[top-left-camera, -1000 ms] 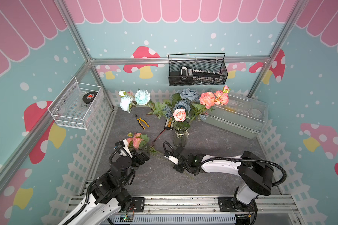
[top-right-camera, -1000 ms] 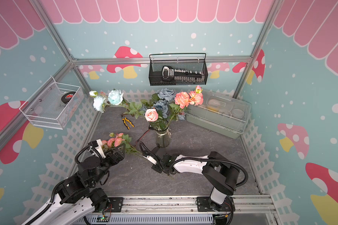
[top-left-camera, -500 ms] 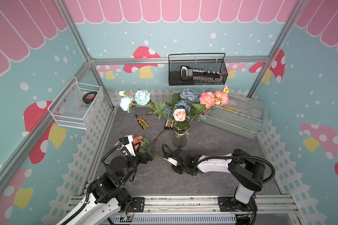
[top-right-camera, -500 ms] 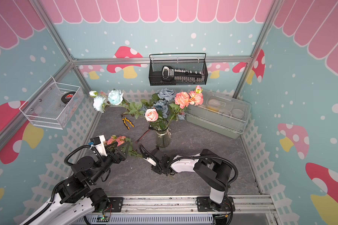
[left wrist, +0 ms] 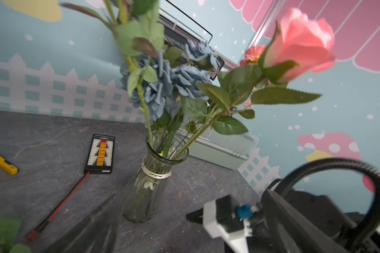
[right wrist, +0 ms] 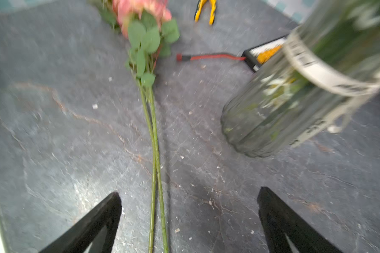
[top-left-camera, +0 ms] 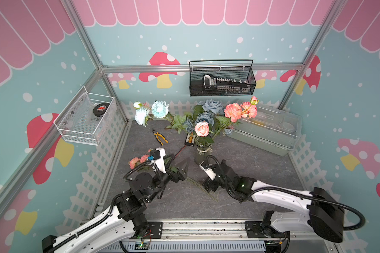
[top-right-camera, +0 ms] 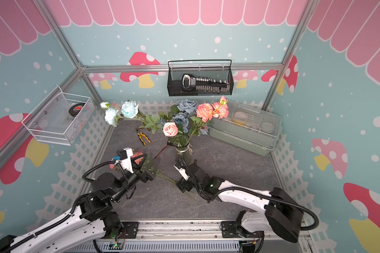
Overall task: Pick out pink flowers from the vase
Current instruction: Place the flower at the center of the board, then pick up the flower from the vase.
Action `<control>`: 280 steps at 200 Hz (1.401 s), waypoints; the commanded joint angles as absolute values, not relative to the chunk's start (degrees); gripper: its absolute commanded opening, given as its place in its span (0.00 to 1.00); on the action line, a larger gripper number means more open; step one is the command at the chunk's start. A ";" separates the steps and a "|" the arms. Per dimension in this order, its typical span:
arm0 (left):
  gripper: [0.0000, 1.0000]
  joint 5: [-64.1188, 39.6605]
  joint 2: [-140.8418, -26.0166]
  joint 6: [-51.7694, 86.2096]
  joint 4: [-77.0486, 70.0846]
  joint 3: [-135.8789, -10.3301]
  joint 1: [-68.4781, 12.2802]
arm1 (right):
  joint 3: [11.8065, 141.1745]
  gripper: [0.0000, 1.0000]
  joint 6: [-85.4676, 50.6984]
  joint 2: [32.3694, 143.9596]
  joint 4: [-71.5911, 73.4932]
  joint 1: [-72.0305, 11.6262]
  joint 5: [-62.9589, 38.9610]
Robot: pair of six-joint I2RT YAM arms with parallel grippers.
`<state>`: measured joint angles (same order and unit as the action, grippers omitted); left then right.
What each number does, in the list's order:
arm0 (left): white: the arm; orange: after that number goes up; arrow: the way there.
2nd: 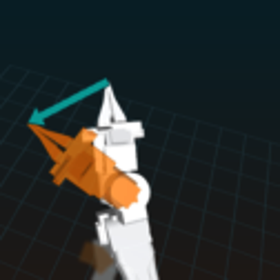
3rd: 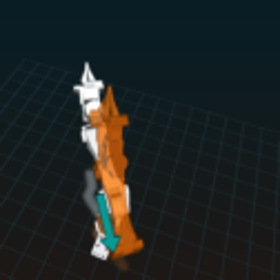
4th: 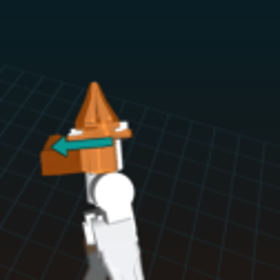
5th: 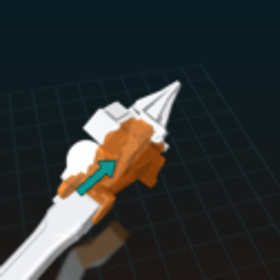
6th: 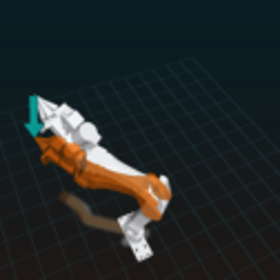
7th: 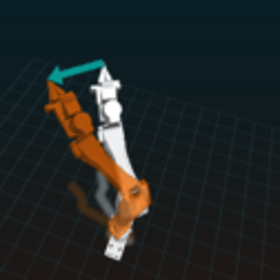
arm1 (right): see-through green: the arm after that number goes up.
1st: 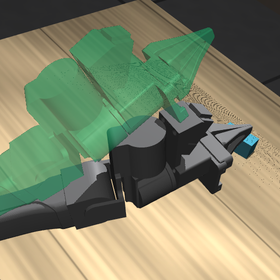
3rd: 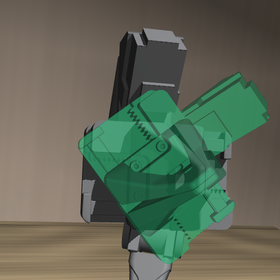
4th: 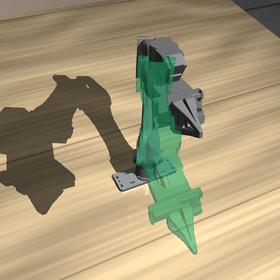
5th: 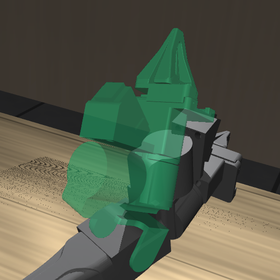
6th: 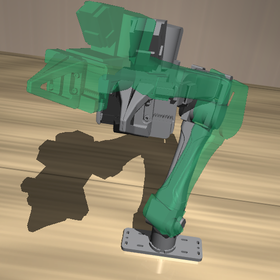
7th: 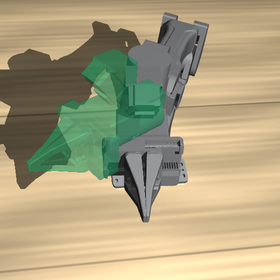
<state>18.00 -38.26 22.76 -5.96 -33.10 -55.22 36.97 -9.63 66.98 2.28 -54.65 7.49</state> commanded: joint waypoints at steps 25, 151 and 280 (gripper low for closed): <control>0.97 28.98 -50.86 3.45 -19.07 -36.55 -66.34 | 33.66 0.98 -16.51 58.59 -4.00 -50.51 19.50; 0.76 23.67 -78.35 -8.59 -53.25 -37.17 -56.96 | 27.07 0.94 -22.87 37.90 -9.70 -41.48 24.79; 0.42 25.97 -86.81 -7.30 -59.50 -44.36 -52.21 | 26.76 0.93 -23.47 36.61 -11.11 -41.30 23.53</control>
